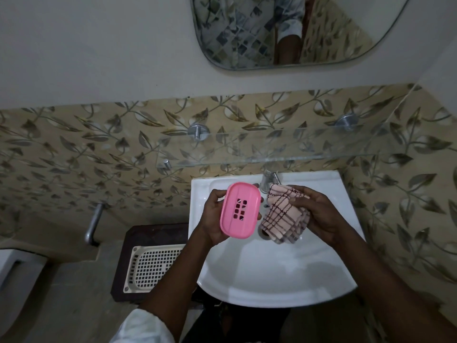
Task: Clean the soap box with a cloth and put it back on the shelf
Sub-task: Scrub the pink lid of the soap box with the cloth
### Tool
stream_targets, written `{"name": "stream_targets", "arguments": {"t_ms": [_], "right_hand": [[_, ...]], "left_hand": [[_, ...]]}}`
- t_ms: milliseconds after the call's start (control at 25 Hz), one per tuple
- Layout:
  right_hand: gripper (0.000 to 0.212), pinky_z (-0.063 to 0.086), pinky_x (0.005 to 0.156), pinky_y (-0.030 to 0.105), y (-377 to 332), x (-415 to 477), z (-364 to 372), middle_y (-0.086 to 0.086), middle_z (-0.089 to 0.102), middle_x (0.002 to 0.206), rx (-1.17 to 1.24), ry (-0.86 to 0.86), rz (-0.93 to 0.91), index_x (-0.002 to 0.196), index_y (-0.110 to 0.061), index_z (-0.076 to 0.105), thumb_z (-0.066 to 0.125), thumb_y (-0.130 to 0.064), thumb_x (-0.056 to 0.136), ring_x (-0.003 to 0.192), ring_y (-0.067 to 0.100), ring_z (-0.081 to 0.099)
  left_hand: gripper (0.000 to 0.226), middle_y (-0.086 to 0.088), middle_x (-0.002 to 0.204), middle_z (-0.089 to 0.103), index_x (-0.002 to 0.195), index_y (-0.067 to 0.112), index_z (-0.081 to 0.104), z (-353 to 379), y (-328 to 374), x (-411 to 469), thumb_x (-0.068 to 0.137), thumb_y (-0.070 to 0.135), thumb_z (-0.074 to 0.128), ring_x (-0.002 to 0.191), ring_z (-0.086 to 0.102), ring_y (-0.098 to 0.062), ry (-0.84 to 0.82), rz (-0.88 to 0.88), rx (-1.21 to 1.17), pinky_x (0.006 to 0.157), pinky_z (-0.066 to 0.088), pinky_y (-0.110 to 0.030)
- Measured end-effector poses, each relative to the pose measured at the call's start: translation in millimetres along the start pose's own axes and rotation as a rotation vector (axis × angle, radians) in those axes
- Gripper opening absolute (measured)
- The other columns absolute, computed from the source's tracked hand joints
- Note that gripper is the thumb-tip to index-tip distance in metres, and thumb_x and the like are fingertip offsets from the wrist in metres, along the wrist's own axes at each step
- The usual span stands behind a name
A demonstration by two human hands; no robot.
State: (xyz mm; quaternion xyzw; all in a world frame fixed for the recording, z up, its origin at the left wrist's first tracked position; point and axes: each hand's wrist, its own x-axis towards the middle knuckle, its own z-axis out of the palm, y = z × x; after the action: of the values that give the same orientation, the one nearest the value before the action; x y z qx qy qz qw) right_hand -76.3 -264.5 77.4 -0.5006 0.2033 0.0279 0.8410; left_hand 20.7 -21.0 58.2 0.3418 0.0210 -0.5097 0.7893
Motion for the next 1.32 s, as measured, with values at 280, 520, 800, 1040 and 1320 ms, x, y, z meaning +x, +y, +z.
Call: {"name": "stream_targets", "arguments": {"t_ms": [280,520,800,1040,1320], "right_hand": [[0.036,0.059,0.076,0.040,21,-3,22,0.028,0.067,0.115,0.160,-0.006,0.035,0.119,0.007,0.063,0.064,-0.001,0.084,0.096,0.036,0.069],[0.045,0.044,0.096,0.067,36,-8,21,0.026,0.063,0.125,0.057,0.026,0.191,0.125,-0.003,0.062,0.070,-0.004,0.080,0.112,0.043,0.061],[0.048,0.043,0.107,0.045,43,-16,43,0.019,0.056,0.136,0.589,-0.055,0.071,0.139,-0.005,0.050,0.053,-0.017,0.093,0.122,0.030,0.056],[0.055,0.054,0.094,0.042,72,-18,55,0.012,0.067,0.124,0.279,0.123,-0.255,0.127,-0.012,0.060,0.076,-0.008,0.075,0.114,0.027,0.064],[0.031,0.058,0.073,0.041,17,9,30,0.009,0.076,0.100,-0.066,0.330,-0.419,0.108,-0.014,0.071,0.077,-0.011,0.078,0.092,0.029,0.072]], "left_hand": [[0.069,-0.020,0.123,0.058,0.127,0.005,0.062,10,-20,8,0.073,0.049,0.063,0.104,0.059,-0.036,0.141,-0.020,-0.033,0.089,0.053,-0.045],[0.059,-0.017,0.116,0.060,0.120,0.008,0.065,5,-34,5,0.079,0.049,0.055,0.101,0.059,-0.033,0.223,0.043,-0.024,0.089,0.048,-0.044],[0.053,-0.014,0.107,0.062,0.115,0.009,0.063,15,-36,7,0.084,0.048,0.046,0.095,0.060,-0.031,0.271,0.067,-0.069,0.084,0.052,-0.042],[0.049,-0.012,0.099,0.069,0.104,0.010,0.072,20,-37,10,0.076,0.047,0.054,0.088,0.067,-0.027,0.240,0.117,-0.139,0.082,0.053,-0.038],[0.062,-0.025,0.110,0.065,0.126,0.002,0.063,14,-17,13,0.087,0.046,0.044,0.094,0.064,-0.041,0.291,0.014,-0.051,0.083,0.054,-0.043]]}}
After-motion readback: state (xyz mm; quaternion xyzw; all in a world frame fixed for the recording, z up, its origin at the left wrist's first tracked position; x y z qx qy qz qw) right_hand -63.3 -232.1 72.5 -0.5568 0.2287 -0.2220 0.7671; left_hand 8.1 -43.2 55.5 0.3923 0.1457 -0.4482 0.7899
